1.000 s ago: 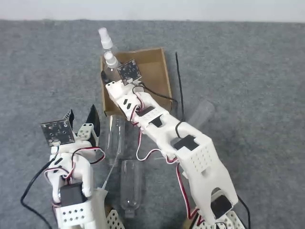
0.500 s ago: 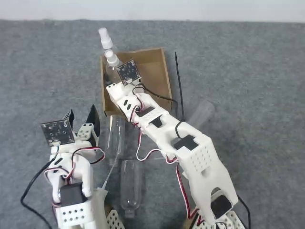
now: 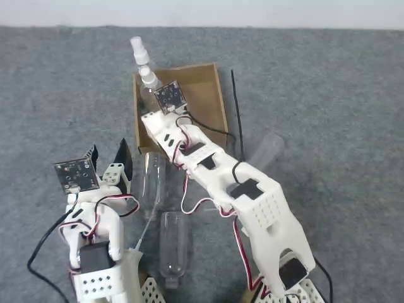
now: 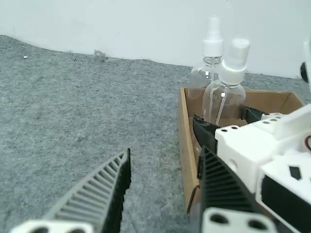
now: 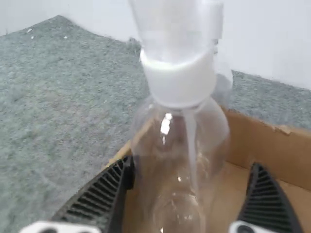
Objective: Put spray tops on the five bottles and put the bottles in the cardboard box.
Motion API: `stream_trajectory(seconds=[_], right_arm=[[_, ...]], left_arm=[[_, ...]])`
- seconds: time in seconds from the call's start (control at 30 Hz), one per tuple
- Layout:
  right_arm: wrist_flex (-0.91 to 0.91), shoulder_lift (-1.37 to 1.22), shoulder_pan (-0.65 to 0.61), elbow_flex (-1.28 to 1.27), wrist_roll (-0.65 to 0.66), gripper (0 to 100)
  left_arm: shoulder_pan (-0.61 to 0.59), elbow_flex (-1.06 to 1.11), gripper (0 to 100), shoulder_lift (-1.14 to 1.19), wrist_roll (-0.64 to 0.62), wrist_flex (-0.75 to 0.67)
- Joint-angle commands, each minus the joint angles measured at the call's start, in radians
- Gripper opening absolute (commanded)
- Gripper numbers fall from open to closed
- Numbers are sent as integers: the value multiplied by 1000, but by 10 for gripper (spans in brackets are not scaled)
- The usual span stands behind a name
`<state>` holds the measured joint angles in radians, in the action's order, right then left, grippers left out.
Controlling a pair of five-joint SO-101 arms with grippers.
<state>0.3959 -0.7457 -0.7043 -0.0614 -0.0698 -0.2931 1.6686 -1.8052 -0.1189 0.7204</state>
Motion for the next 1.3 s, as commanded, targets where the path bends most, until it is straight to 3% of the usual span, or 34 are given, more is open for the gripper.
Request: stream_trajectory(seconds=[0.0,0.4,0.83,1.27], right_arm=[[-4,168,-12,-60,-8,303],[-2,206,-7,-130,-3,303],[-4,407,1,-365,0,301],[-8,684,94,-577,0,300]], left_arm=[[3,-8,210,-20,8,-37],[-2,-8,210,-20,8,-35],[-3,-8,210,-20,8,-34],[-3,-8,210,-20,5,-32]])
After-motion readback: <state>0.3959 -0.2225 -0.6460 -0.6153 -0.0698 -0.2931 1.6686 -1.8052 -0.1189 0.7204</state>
